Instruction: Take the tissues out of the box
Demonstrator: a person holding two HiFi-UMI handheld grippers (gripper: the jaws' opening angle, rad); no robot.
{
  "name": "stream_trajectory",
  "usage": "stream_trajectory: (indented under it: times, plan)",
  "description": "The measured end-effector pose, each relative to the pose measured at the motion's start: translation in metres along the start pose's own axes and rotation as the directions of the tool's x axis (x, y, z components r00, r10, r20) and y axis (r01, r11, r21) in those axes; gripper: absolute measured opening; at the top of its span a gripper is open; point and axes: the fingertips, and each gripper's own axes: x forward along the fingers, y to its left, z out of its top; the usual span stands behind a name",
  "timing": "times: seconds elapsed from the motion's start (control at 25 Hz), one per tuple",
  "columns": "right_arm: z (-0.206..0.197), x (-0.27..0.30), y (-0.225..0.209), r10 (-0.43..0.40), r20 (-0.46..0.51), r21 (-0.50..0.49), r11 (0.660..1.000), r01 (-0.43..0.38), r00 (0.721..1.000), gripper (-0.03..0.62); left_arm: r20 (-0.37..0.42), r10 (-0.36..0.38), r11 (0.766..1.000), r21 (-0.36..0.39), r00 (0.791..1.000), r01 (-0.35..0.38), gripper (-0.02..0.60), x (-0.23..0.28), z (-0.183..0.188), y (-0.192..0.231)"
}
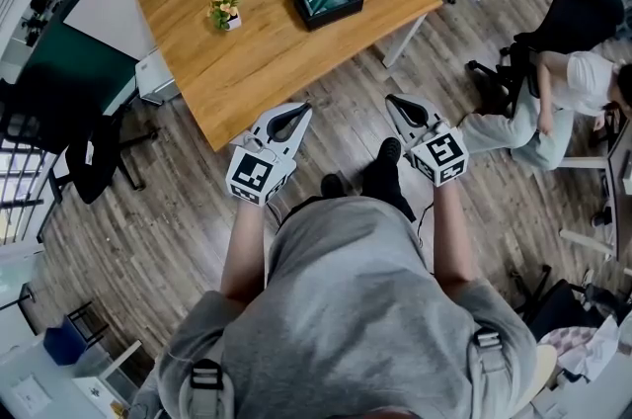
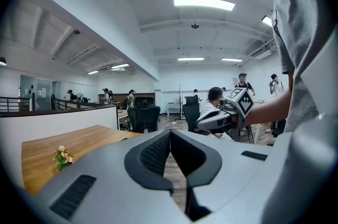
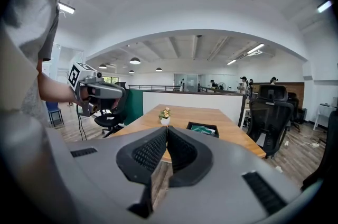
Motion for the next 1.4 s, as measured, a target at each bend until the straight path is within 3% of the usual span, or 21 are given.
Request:
stream_trajectory:
  times: [0.8, 0.96, 1.16, 1.4]
  plan:
    - [0.002, 0.007, 0.001, 0.006, -0.016, -0.025, 1.000, -0.006, 1.000, 0.020, 0.029, -0.014, 1.000, -0.026, 0.999, 0.015, 0.023, 0.002, -0.001, 0.009]
    - [0.003, 0.011, 0.004, 0.016, -0.014, -0.023, 1.000, -0.016, 1.000, 0.035, 0.034, -0.018, 0.999, -0.028, 0.999, 0.019, 0.054, 0.001, -0.002, 0.012]
    - [0.006, 0.016, 0.014, 0.079, 0.005, -0.004, 0.997, -0.079, 0.997, 0.132, 0.026, -0.028, 0.999, -0.027, 0.999, 0.029, 0.102, 0.002, -0.004, 0.016]
    - [0.003, 0.024, 0.020, 0.097, -0.006, -0.013, 0.995, -0.097, 0.995, 0.251, -0.013, -0.061, 0.998, -0.008, 0.998, 0.061, 0.185, 0.007, -0.013, 0.011]
